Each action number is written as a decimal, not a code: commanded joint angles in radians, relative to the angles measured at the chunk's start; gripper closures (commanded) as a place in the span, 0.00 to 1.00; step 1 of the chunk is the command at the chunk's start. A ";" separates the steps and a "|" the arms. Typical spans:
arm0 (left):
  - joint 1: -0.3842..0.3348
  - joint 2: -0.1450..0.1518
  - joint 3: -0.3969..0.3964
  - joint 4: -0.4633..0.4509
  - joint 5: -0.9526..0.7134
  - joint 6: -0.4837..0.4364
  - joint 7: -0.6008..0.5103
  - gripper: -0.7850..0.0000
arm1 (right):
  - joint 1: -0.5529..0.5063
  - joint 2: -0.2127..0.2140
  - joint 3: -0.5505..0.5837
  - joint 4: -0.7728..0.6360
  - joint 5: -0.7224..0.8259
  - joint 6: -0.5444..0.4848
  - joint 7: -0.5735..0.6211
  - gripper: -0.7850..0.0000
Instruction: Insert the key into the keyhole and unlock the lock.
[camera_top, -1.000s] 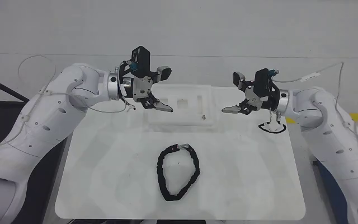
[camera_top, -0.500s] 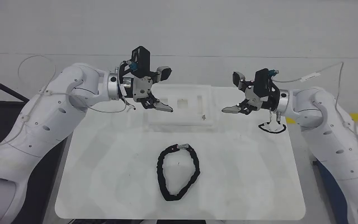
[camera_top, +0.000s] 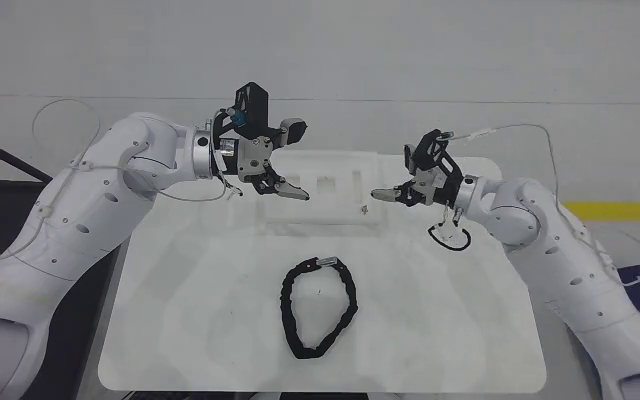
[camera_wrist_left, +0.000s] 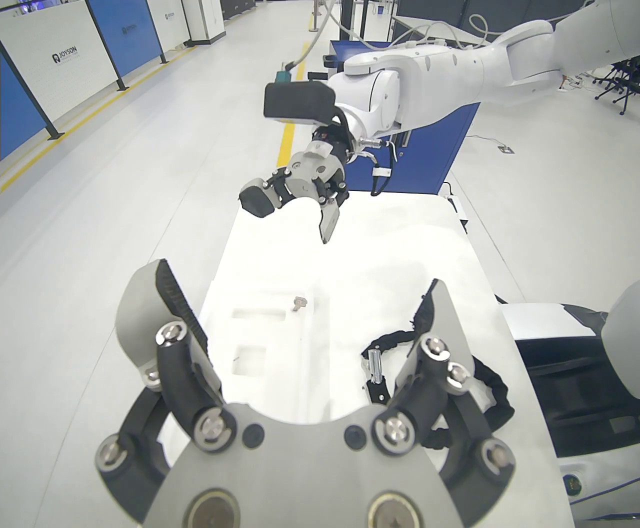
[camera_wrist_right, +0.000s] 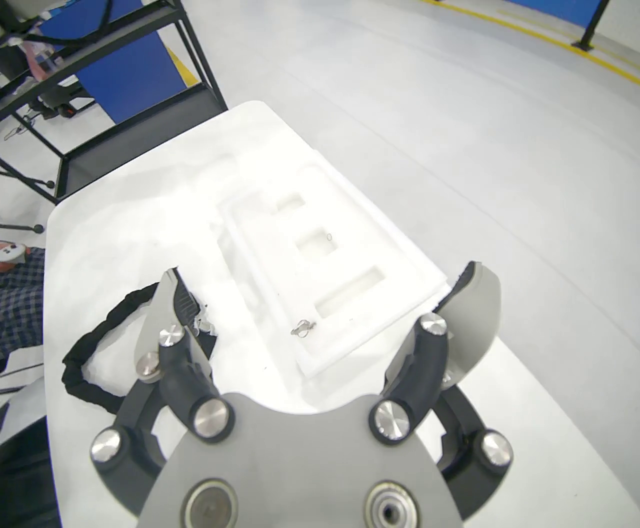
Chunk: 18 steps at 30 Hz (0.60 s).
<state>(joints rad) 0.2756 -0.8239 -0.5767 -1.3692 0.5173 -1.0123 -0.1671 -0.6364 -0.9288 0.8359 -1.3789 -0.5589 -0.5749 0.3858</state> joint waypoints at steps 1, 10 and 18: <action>0.000 0.000 0.000 0.000 0.000 0.000 0.000 0.00 | 0.003 -0.012 -0.022 -0.009 0.041 0.086 0.060 0.00; 0.000 0.000 0.000 0.000 0.000 0.000 0.000 0.00 | 0.028 -0.068 -0.117 -0.042 0.130 0.367 0.272 0.00; 0.000 0.000 0.000 0.000 0.000 0.000 0.000 0.00 | 0.039 -0.112 -0.189 -0.034 0.134 0.502 0.368 0.00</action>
<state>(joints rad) 0.2756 -0.8239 -0.5767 -1.3692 0.5173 -1.0123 -0.1671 -0.5973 -1.0369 0.6551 -1.4229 -0.4215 -0.0872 0.7426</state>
